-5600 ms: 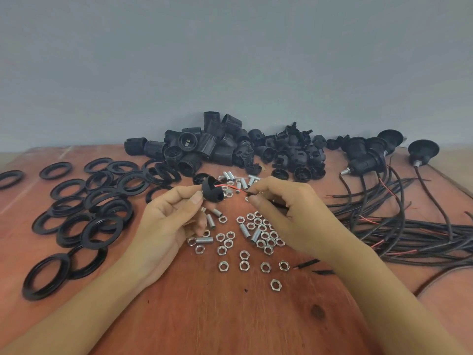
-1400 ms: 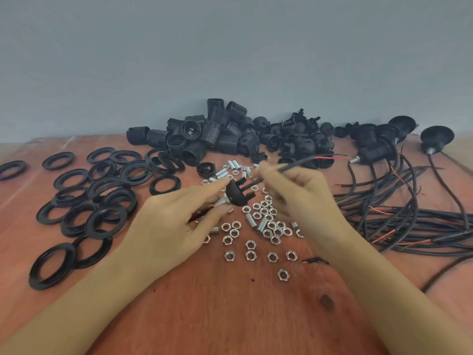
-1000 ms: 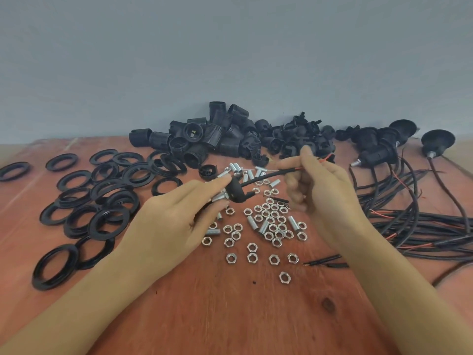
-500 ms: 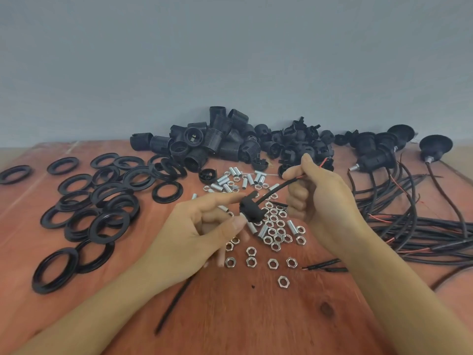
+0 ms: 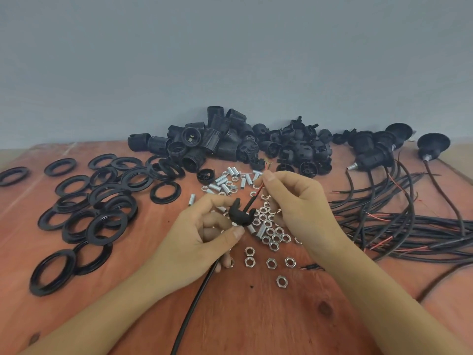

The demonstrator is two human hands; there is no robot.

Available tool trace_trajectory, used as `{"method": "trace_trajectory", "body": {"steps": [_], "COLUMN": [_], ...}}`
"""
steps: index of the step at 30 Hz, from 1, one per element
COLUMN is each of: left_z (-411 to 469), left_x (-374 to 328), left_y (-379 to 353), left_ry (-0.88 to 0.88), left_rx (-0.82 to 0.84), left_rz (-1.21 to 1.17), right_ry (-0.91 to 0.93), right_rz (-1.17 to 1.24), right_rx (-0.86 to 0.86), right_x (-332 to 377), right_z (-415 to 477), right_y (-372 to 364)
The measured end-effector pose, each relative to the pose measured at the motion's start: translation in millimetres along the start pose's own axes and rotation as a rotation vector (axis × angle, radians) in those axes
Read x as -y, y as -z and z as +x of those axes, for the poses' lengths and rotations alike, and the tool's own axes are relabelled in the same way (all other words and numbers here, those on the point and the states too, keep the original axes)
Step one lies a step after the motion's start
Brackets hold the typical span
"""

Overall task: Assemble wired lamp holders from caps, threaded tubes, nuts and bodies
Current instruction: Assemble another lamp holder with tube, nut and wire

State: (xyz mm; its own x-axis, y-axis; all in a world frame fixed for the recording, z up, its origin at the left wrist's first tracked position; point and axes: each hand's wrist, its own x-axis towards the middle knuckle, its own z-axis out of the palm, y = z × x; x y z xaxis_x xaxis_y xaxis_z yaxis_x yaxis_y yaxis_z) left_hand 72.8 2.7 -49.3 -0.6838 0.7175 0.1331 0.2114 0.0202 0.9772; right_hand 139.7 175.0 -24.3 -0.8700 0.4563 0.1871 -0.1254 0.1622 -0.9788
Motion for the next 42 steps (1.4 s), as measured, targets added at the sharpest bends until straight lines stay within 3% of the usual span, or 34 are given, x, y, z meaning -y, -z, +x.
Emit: {"method": "trace_trajectory", "body": {"steps": [5, 11, 19, 25, 37, 42], "left_z": [0.8, 0.3, 1.6, 3.9, 4.2, 4.0], "left_x": [-0.5, -5.4, -2.6, 2.3, -3.6, -2.9], "left_y": [-0.4, 2.4, 6.9, 9.7, 11.2, 8.0], "left_ry": [-0.017, -0.035, -0.139, -0.182, -0.253, -0.247], "left_rx": [0.006, -0.058, -0.044, -0.162, -0.219, -0.227], "left_rz": [-0.004, 0.024, 0.159, 0.289, -0.043, -0.038], "right_ry": [0.091, 0.12, -0.016, 0.003, -0.021, -0.032], "right_rz": [-0.08, -0.06, 0.158, 0.189, 0.17, -0.013], "right_rx": [0.109, 0.122, 0.151, 0.189, 0.164, 0.254], "right_x": [-5.1, -7.7, -11.2, -9.4, -3.9, 7.1], "right_z": [-9.7, -10.6, -9.3, -12.2, -6.6, 13.3], "right_y": [-16.3, -18.4, -20.4, -25.0, -22.9, -13.6]}}
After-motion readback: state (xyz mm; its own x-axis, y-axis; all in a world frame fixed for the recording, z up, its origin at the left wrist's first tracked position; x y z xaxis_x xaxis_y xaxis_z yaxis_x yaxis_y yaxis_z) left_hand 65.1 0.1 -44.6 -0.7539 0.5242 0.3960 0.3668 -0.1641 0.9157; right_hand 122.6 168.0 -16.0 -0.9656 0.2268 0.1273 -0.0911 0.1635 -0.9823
